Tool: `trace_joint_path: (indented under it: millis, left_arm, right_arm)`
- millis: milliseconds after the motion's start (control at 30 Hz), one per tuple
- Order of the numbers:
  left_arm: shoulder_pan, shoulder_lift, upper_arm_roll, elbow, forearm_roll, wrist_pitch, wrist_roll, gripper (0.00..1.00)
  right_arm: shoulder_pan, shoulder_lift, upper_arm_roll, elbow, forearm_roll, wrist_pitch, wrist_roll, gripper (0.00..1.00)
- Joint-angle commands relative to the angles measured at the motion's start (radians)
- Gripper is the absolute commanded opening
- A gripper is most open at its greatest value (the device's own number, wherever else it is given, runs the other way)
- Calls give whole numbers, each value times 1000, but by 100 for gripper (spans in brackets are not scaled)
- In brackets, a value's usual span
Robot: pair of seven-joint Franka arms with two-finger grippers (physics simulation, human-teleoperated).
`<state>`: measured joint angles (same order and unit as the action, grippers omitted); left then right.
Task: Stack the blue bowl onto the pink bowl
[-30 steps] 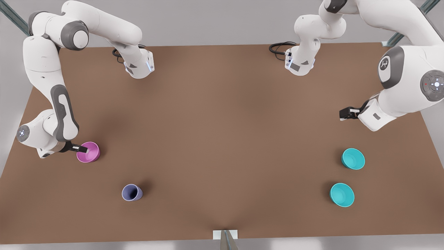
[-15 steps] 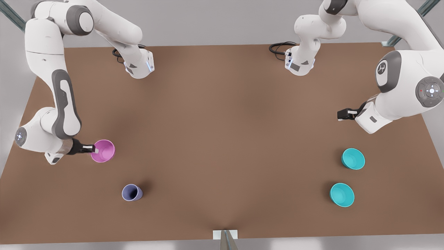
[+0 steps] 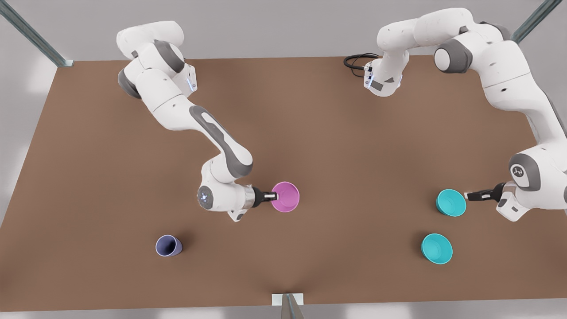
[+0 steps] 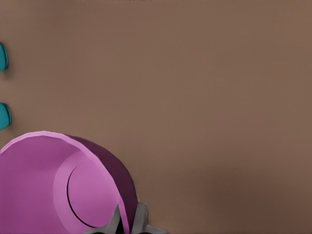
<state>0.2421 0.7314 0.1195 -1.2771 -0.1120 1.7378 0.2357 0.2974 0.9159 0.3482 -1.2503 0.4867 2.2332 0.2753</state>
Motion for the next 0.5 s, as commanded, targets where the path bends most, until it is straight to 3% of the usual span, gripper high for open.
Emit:
trace_joint_path:
  millis: [0, 100, 267, 300, 467]
  left_arm:
    - [9, 26, -1, 1, -70, 247, 363, 100]
    - [9, 71, -1, -7, -74, 250, 364, 100]
    - [11, 92, 0, -44, -64, 233, 369, 100]
    - [11, 94, 0, -51, -63, 230, 370, 100]
    - [11, 125, 5, -65, -58, 209, 369, 100]
  right_arm:
    - [81, 18, -76, 25, 7, 186, 803, 21]
    - [189, 28, -192, 25, 23, 189, 849, 21]
    - [201, 58, -198, 43, 23, 203, 855, 21]
    - [201, 61, -198, 42, 23, 213, 838, 100]
    - [166, 20, -195, 45, 53, 159, 843, 100]
